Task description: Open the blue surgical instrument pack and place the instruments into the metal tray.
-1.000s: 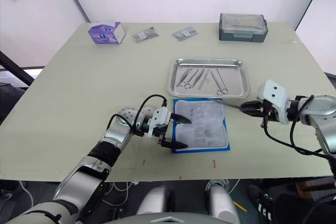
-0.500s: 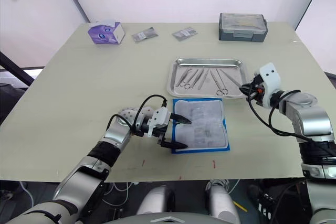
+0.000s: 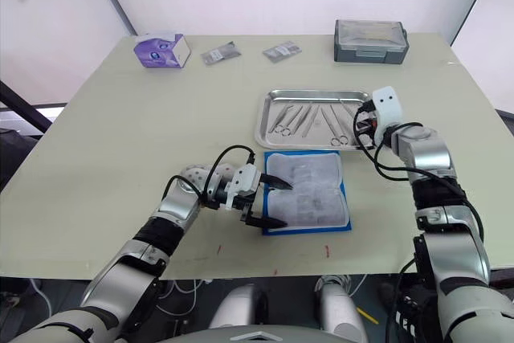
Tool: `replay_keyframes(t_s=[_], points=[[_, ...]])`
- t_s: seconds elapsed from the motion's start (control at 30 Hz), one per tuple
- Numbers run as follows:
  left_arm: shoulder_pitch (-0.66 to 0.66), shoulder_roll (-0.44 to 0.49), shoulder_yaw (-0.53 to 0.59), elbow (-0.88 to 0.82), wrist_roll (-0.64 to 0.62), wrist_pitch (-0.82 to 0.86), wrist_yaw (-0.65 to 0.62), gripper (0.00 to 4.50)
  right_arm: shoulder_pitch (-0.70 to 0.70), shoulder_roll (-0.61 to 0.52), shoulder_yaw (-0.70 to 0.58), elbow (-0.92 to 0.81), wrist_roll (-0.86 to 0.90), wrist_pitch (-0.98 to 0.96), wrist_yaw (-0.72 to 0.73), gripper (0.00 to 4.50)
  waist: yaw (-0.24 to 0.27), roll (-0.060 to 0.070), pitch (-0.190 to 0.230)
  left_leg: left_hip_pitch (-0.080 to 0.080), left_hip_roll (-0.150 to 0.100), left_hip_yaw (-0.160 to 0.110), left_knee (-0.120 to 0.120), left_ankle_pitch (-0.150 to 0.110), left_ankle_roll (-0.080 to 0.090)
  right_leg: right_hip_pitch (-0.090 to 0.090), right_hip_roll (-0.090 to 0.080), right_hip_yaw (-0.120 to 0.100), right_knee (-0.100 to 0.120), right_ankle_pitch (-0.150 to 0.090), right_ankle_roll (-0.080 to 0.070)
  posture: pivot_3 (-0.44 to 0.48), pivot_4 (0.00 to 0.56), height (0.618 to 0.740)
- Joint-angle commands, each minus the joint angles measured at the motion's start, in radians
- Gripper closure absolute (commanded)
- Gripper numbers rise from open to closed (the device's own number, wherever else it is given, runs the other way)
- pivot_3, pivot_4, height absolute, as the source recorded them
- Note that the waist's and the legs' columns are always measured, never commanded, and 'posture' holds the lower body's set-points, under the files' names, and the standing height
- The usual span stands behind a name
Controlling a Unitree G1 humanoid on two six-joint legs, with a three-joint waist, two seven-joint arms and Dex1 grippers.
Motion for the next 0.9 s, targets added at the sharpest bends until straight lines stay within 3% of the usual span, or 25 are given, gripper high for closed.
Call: replay_keyframes(t_s=[0.03, 0.27, 0.33, 0.37, 0.4, 0.53, 0.6, 0.63, 0.9], points=[[0.073, 0.017, -0.059, 0.082, 0.076, 0.046, 0.006, 0.00, -0.029, -0.001, -0.008, 0.035, -0.016, -0.028, -0.008, 4.46, 0.000, 0.000, 0.000, 0.000, 0.000, 0.000, 0.000, 0.000, 0.000, 0.000, 0.000, 0.000, 0.000, 0.000, 0.000, 0.000, 0.150, 0.731], [0.074, 0.017, -0.059, 0.084, 0.076, 0.046, 0.010, 0.00, -0.056, 0.026, -0.030, 0.109, -0.018, -0.047, -0.040, 4.46, -0.004, 0.002, -0.001, 0.001, 0.000, 0.000, 0.000, 0.000, 0.000, 0.000, 0.000, 0.000, 0.001, 0.000, 0.000, 0.000, 0.150, 0.731], [0.073, 0.017, -0.059, 0.085, 0.076, 0.045, 0.010, 0.00, -0.059, 0.030, -0.034, 0.111, -0.014, -0.047, -0.034, 3.43, -0.003, 0.002, -0.001, 0.000, 0.000, 0.000, 0.000, 0.000, 0.000, 0.000, 0.000, 0.000, 0.001, 0.000, 0.000, 0.000, 0.150, 0.731], [0.072, 0.017, -0.059, 0.086, 0.076, 0.045, 0.010, 0.00, -0.060, 0.032, -0.037, 0.109, -0.010, -0.045, -0.030, 3.39, -0.003, 0.002, -0.001, 0.000, 0.000, 0.000, 0.000, 0.000, 0.000, 0.000, 0.000, 0.000, 0.000, 0.000, 0.000, 0.000, 0.150, 0.731], [0.073, 0.017, -0.059, 0.084, 0.075, 0.046, 0.010, 0.00, -0.059, 0.033, -0.040, 0.098, -0.006, -0.046, -0.029, 2.83, -0.003, 0.002, -0.001, 0.000, 0.000, 0.000, 0.000, 0.000, 0.000, 0.000, 0.000, 0.000, 0.000, 0.000, 0.000, 0.000, 0.150, 0.731], [0.076, 0.019, -0.059, 0.079, 0.073, 0.048, 0.010, 0.00, -0.061, 0.029, -0.059, 0.049, -0.001, -0.069, -0.029, 1.41, -0.003, 0.002, 0.000, 0.000, 0.000, 0.000, 0.000, 0.000, 0.000, 0.000, 0.000, 0.000, 0.001, 0.000, 0.000, 0.000, 0.150, 0.731], [0.075, 0.019, -0.058, 0.080, 0.073, 0.047, 0.010, 0.00, -0.059, 0.026, -0.063, 0.027, 0.004, -0.080, -0.027, 0.30, -0.003, 0.002, 0.000, 0.000, 0.000, 0.000, 0.000, 0.000, 0.000, 0.000, 0.000, 0.000, 0.000, 0.000, 0.000, 0.000, 0.150, 0.731], [0.075, 0.019, -0.058, 0.079, 0.073, 0.047, 0.010, 0.00, -0.057, 0.023, -0.064, 0.011, 0.007, -0.079, -0.022, 0.06, -0.003, 0.002, 0.000, 0.000, 0.000, 0.000, 0.000, 0.000, 0.000, 0.000, 0.000, 0.000, 0.000, 0.000, 0.000, 0.000, 0.150, 0.731], [0.063, 0.040, -0.019, 0.045, 0.036, 0.040, 0.004, 0.00, 0.036, -0.005, -0.097, -0.229, 0.083, -0.161, 0.089, 0.06, -0.003, 0.003, 0.000, 0.000, 0.000, 0.000, 0.000, 0.000, 0.000, -0.001, 0.000, 0.000, 0.000, 0.000, 0.001, 0.000, 0.150, 0.731]])
